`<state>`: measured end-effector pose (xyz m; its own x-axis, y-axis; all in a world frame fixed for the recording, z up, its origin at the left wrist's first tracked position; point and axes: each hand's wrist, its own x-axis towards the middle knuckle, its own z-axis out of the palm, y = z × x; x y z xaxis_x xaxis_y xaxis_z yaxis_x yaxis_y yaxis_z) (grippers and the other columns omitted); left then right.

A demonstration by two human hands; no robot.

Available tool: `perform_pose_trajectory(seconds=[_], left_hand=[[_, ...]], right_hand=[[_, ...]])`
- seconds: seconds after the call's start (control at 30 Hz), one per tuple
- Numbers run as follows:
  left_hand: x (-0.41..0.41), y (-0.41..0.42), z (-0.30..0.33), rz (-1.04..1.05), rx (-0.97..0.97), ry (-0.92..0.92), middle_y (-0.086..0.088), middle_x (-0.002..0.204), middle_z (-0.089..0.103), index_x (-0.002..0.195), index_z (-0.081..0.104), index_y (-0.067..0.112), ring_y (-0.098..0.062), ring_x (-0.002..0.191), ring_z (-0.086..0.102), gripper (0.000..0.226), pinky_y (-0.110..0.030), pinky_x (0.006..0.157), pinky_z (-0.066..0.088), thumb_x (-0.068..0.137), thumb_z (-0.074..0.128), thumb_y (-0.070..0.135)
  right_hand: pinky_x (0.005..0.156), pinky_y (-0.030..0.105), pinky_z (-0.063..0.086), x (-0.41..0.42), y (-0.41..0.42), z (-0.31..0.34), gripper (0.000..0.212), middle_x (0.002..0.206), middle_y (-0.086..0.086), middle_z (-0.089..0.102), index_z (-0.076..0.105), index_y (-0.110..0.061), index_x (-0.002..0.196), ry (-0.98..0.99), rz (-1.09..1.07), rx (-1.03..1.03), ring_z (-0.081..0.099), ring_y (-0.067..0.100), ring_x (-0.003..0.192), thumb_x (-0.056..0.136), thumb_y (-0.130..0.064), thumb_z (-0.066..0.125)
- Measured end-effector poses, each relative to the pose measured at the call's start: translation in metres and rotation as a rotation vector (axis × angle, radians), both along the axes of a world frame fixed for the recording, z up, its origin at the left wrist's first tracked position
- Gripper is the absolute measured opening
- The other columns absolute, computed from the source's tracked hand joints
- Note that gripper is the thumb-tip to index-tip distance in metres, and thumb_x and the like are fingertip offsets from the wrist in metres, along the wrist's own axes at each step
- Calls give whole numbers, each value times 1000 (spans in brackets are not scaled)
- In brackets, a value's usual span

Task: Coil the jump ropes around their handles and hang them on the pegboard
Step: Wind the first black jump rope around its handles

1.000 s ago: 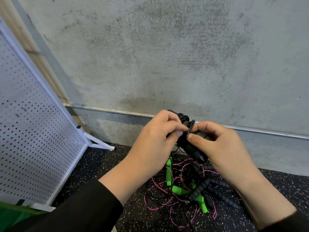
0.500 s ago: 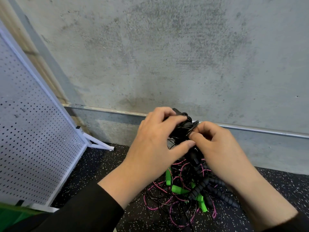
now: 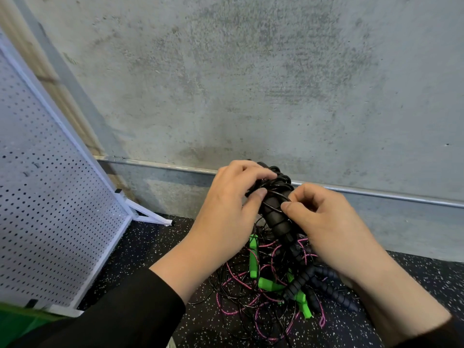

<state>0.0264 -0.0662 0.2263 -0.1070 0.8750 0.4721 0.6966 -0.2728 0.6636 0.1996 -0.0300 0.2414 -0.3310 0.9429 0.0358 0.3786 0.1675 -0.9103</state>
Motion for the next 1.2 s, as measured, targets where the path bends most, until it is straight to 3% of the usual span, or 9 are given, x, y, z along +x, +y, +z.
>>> perform_pose_trajectory(seconds=[0.1, 0.23, 0.37, 0.53, 0.63, 0.8, 1.0, 1.13, 1.2], left_hand=[[-4, 2, 0, -6, -12, -55, 14, 122, 57, 108, 75, 25, -7, 125, 50, 24, -18, 106, 36, 98, 55, 14], [-1, -2, 4, -50, 7, -67, 12, 138, 49, 132, 63, 25, -1, 135, 43, 35, -17, 112, 32, 98, 59, 24], [3, -8, 9, 214, -97, -544, 20, 129, 57, 138, 50, 37, 7, 120, 55, 51, -26, 101, 47, 92, 62, 54], [13, -9, 7, -105, -491, -1171, -6, 119, 74, 130, 65, 14, -17, 102, 70, 48, -35, 83, 58, 99, 53, 49], [9, -5, 4, -50, -443, -1193, -10, 116, 75, 125, 66, 12, -27, 106, 72, 39, -43, 90, 59, 100, 58, 40], [3, -1, -2, 3, -455, -1160, -8, 113, 77, 123, 67, 15, -26, 104, 74, 34, -46, 97, 56, 98, 61, 38], [7, -1, 0, -61, -459, -1063, -2, 114, 76, 123, 68, 29, -22, 105, 71, 43, -42, 95, 54, 104, 39, 55], [1, 4, -4, 61, -427, -992, -5, 106, 72, 115, 72, 28, -17, 88, 63, 42, -37, 73, 50, 98, 52, 61], [1, 3, -5, -1, -514, -1038, -7, 120, 69, 121, 72, 20, -18, 99, 62, 56, -37, 82, 48, 90, 60, 66]], right_hand=[[43, 19, 32, 0, 1, -3, 19, 49, -10, 50, 61, -16, 71, 47, -30, -11, 39, 6, 45, 88, -20, 70], [57, 25, 44, -2, 1, -4, 17, 60, -7, 61, 64, -16, 75, 204, -90, -35, 51, 8, 56, 91, -16, 71], [69, 38, 48, -4, 0, -1, 17, 72, -6, 67, 60, -24, 84, 316, -113, -37, 60, 14, 68, 91, -13, 71], [79, 35, 60, -12, -6, -2, 42, 102, -4, 76, 51, -29, 121, 400, 30, -143, 74, 15, 90, 92, -3, 67], [92, 31, 55, -14, -3, -10, 61, 118, -14, 71, 47, -40, 133, 279, 97, -120, 70, 5, 106, 88, -11, 75], [86, 21, 56, -12, -1, -15, 83, 126, -22, 61, 37, -46, 144, 177, 126, -129, 66, -5, 106, 74, -42, 80], [70, 6, 49, -15, 4, -21, 40, 93, -27, 72, 55, -36, 133, 171, 0, -67, 68, -11, 85, 99, -15, 62], [79, 43, 59, -14, 4, -21, 24, 103, 5, 78, 64, -27, 124, 449, -19, -313, 73, 30, 91, 104, -19, 54], [66, 40, 62, -17, -1, -18, 19, 105, 19, 75, 65, -20, 119, 562, 16, -429, 72, 30, 82, 104, -19, 53]])
